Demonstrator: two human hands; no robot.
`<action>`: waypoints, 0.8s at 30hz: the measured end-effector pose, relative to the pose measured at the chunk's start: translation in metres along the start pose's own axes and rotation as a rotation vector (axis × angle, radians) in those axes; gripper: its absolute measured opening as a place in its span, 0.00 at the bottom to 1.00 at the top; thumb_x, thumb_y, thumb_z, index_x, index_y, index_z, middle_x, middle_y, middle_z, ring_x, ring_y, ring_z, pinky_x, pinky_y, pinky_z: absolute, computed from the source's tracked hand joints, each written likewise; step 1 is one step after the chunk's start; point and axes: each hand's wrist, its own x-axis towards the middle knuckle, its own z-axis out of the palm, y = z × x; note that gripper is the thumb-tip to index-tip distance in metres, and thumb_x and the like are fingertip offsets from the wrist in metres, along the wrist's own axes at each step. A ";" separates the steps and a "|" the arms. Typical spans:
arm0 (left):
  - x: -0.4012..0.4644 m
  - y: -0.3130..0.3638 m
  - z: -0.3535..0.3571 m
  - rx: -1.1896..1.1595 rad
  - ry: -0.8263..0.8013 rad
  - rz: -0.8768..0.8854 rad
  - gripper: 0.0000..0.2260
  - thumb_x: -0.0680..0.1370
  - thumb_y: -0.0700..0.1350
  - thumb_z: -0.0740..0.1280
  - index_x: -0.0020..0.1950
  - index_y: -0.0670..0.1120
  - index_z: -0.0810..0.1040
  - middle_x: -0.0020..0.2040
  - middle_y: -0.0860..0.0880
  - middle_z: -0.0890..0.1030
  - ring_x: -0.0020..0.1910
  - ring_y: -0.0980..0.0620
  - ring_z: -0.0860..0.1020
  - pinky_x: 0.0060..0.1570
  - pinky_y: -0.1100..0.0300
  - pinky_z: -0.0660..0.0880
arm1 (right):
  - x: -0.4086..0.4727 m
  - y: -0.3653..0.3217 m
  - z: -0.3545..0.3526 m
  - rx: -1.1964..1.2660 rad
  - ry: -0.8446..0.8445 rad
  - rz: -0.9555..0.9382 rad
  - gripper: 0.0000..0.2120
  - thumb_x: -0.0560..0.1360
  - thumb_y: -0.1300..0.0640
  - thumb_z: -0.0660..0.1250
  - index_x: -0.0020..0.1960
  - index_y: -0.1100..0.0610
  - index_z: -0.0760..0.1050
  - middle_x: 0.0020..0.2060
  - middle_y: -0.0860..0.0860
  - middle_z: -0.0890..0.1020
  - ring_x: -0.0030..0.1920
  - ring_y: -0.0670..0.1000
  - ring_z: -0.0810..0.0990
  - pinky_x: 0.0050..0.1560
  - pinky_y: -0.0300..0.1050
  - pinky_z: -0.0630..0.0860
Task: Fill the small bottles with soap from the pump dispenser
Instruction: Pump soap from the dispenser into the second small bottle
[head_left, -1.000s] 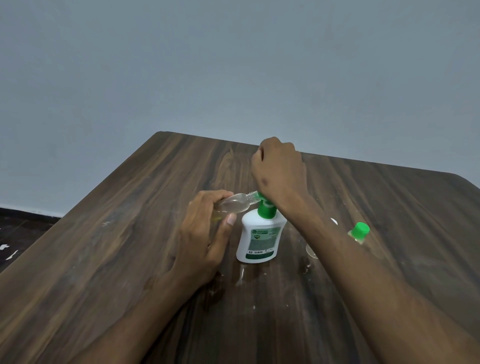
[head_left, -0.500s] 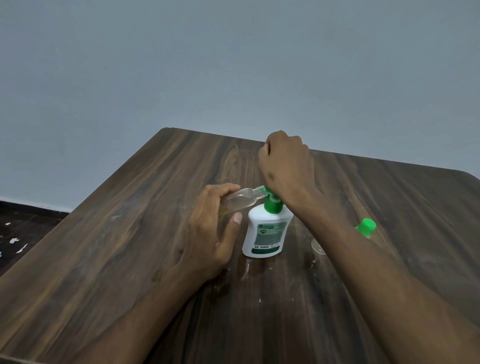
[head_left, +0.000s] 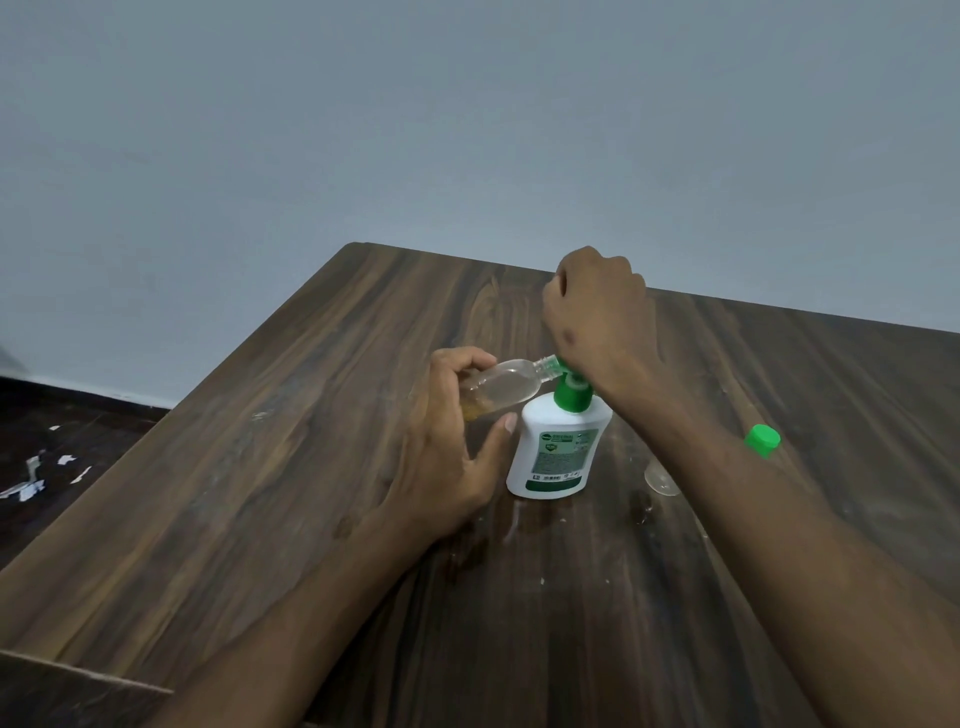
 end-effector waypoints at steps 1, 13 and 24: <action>0.001 -0.001 0.000 -0.002 0.004 0.001 0.20 0.76 0.38 0.74 0.65 0.37 0.72 0.58 0.50 0.76 0.56 0.58 0.77 0.54 0.65 0.75 | -0.001 0.001 0.001 0.002 -0.008 0.006 0.12 0.79 0.58 0.58 0.38 0.59 0.69 0.31 0.52 0.71 0.28 0.52 0.67 0.28 0.45 0.59; -0.001 0.000 -0.001 -0.008 -0.024 -0.001 0.17 0.79 0.39 0.72 0.66 0.38 0.74 0.59 0.48 0.79 0.57 0.56 0.79 0.55 0.66 0.75 | -0.002 0.000 -0.001 -0.018 -0.021 -0.010 0.12 0.80 0.57 0.57 0.38 0.58 0.68 0.31 0.51 0.70 0.29 0.50 0.67 0.28 0.44 0.56; -0.002 -0.005 0.000 0.002 -0.026 -0.009 0.16 0.80 0.42 0.71 0.66 0.42 0.74 0.59 0.52 0.78 0.56 0.58 0.79 0.54 0.66 0.76 | -0.004 -0.002 -0.005 0.007 0.005 0.006 0.13 0.81 0.57 0.57 0.39 0.57 0.69 0.31 0.49 0.70 0.29 0.47 0.66 0.28 0.44 0.56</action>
